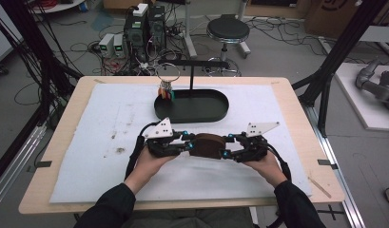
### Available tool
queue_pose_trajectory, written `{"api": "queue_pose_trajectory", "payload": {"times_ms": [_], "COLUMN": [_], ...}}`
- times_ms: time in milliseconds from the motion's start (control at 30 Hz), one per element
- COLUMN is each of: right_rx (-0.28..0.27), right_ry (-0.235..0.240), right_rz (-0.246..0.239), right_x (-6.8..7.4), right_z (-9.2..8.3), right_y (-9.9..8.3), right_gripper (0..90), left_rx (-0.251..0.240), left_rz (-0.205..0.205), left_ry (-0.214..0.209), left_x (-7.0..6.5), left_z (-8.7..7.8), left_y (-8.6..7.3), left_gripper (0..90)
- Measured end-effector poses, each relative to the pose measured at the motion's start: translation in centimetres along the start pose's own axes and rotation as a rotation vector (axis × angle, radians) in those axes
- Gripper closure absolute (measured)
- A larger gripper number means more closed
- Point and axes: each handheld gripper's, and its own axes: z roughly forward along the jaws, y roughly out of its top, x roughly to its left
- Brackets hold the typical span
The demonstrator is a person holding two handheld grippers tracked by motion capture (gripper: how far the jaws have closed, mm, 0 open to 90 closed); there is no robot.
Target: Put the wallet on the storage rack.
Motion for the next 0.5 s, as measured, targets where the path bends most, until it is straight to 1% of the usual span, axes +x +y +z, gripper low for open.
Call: {"api": "queue_pose_trajectory", "payload": {"times_ms": [33, 100, 133, 167, 233, 300, 367, 500], "right_rx": [0.0, 0.011, 0.013, 0.018, 0.008, 0.004, -0.003, -0.005], "right_ry": [0.007, 0.008, 0.01, 0.015, 0.016, 0.019, 0.035, 0.044], "right_rz": [-0.003, -0.011, -0.016, -0.02, -0.023, -0.027, -0.027, -0.043], "right_x": [0.05, 0.27, 0.29, 0.35, 0.44, 0.42, 0.36, 0.45], "right_z": [0.14, 0.45, 0.57, 0.61, 0.65, 0.59, 0.51, 0.46], "right_y": [0.05, 0.09, 0.09, 0.1, 0.14, 0.18, 0.19, 0.27], "right_gripper": [44.7, 47.0, 50.2, 51.6, 57.4, 60.1, 62.9, 66.1], "left_rx": [-0.003, -0.012, -0.012, -0.017, -0.021, -0.028, -0.032, -0.031], "left_rz": [0.004, 0.007, 0.008, 0.007, 0.013, 0.015, 0.019, 0.018], "left_ry": [0.006, 0.003, 0.005, 0.004, 0.007, 0.008, 0.012, 0.022], "left_x": [-0.05, -0.1, -0.13, -0.2, -0.25, -0.34, -0.4, -0.39], "left_z": [-0.06, -0.16, -0.21, -0.21, -0.29, -0.36, -0.45, -0.61], "left_y": [0.04, 0.11, 0.14, 0.15, 0.16, 0.15, 0.14, 0.17], "left_gripper": [71.8, 71.9, 71.9, 71.8, 71.8, 71.8, 71.5, 68.0]}}
